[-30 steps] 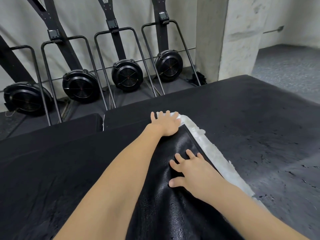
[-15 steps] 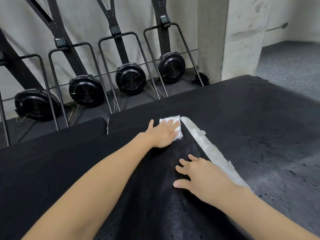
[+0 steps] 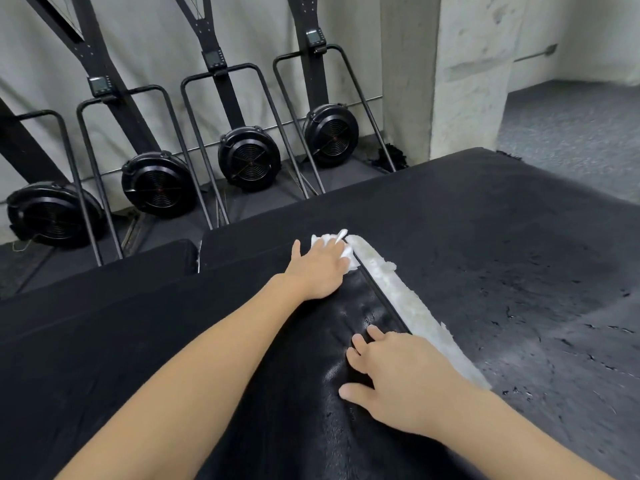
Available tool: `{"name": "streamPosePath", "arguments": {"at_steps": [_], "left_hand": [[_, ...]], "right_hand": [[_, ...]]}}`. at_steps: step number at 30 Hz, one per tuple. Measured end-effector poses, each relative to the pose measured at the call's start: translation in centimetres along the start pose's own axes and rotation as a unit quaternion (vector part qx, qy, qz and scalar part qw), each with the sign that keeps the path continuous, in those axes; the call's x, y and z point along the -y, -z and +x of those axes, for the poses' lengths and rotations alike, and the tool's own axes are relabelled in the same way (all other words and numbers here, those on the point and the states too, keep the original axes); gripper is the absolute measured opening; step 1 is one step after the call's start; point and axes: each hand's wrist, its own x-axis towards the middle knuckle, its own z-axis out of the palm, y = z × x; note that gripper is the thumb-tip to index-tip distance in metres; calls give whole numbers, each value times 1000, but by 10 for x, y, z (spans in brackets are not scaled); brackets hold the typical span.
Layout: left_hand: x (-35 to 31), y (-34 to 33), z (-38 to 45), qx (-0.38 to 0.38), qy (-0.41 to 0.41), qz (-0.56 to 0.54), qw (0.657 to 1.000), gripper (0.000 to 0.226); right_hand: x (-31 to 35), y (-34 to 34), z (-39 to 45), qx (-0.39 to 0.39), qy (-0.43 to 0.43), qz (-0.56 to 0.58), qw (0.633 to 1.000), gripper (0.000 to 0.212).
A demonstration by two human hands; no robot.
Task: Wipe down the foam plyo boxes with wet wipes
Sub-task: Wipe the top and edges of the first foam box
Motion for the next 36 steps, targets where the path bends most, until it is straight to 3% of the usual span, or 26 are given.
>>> {"name": "streamPosePath", "arguments": {"at_steps": [7,12,14,17,20,24,27,30,36], "left_hand": [[-11,15,32,35,80,-20,996,59],[-26,3,-6,18,52,11,998,61],[-37,2,-34,32,30,17,999,58],[-56,-5,-83,47,-30,8,998,56],[-77,-14,-136,45,-117,-15,992,58],[-100,-21,-202,70,-237,24,969,55],[-98,-20,-220,81,-272,57,957,54],[-85,-20,-197,78,-221,92,968,57],[-20,-3,-96,68,-19,77,994,62]], "right_hand": [[-8,-1,0,-12,14,49,999,58],[-11,-5,-4,-37,31,89,995,53],[-17,-8,-14,-82,22,183,979,45],[-26,-5,-39,-190,-38,326,925,28],[-36,8,-63,-305,-69,381,870,24],[-54,13,-70,-305,-113,360,874,22],[-63,9,-67,-293,-136,340,883,22],[-64,2,-61,-273,-149,325,893,23],[-61,-13,-57,-236,-131,279,922,25]]}}
